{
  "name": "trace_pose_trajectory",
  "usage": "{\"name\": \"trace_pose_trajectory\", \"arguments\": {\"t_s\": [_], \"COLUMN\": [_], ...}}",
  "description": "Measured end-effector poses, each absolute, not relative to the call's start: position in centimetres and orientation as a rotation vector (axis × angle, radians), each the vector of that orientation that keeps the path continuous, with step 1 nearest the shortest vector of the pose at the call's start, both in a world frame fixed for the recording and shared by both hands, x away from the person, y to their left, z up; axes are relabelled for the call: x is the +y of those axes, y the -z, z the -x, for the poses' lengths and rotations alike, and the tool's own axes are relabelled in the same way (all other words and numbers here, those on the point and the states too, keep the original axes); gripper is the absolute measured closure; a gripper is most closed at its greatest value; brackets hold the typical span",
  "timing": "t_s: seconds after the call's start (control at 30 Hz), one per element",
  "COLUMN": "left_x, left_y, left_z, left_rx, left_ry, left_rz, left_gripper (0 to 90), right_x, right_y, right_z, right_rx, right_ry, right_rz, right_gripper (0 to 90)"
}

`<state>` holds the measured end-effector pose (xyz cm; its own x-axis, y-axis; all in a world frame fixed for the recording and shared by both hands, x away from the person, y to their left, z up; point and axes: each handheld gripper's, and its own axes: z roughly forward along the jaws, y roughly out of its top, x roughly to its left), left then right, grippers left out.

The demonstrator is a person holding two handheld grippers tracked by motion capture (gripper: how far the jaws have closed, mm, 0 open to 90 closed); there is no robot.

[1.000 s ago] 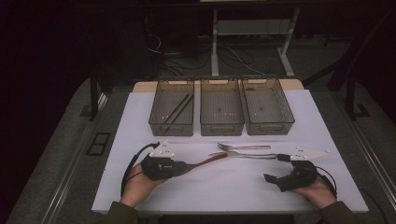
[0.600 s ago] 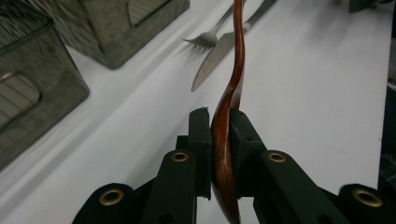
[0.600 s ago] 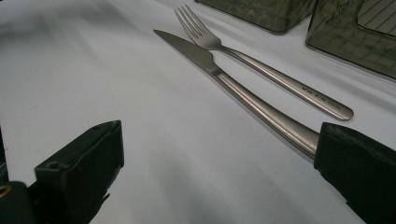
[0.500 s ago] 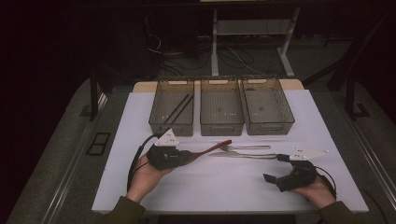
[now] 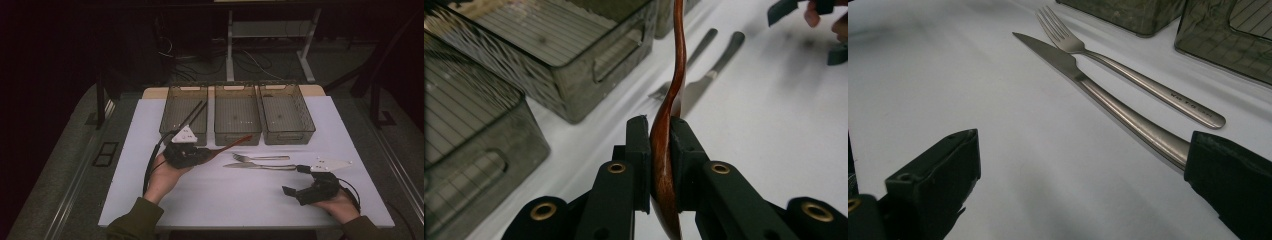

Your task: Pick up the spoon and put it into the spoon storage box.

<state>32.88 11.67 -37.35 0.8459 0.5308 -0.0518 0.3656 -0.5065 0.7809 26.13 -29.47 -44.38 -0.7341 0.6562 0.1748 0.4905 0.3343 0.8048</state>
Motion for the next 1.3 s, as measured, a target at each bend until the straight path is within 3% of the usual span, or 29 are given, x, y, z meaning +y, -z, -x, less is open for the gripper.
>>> {"name": "trace_pose_trajectory", "arguments": {"t_s": [1.3], "left_x": [6.3], "left_y": [34.3], "left_z": [-41.8], "left_rx": [0.762], "left_ry": [-0.405], "left_rz": [-2.148], "left_gripper": [80.1], "right_x": [-29.6], "right_y": [44.3], "right_z": [-26.1], "right_rx": [2.403], "right_ry": [-1.367], "right_rz": [-1.052], "right_gripper": [0.9]}}
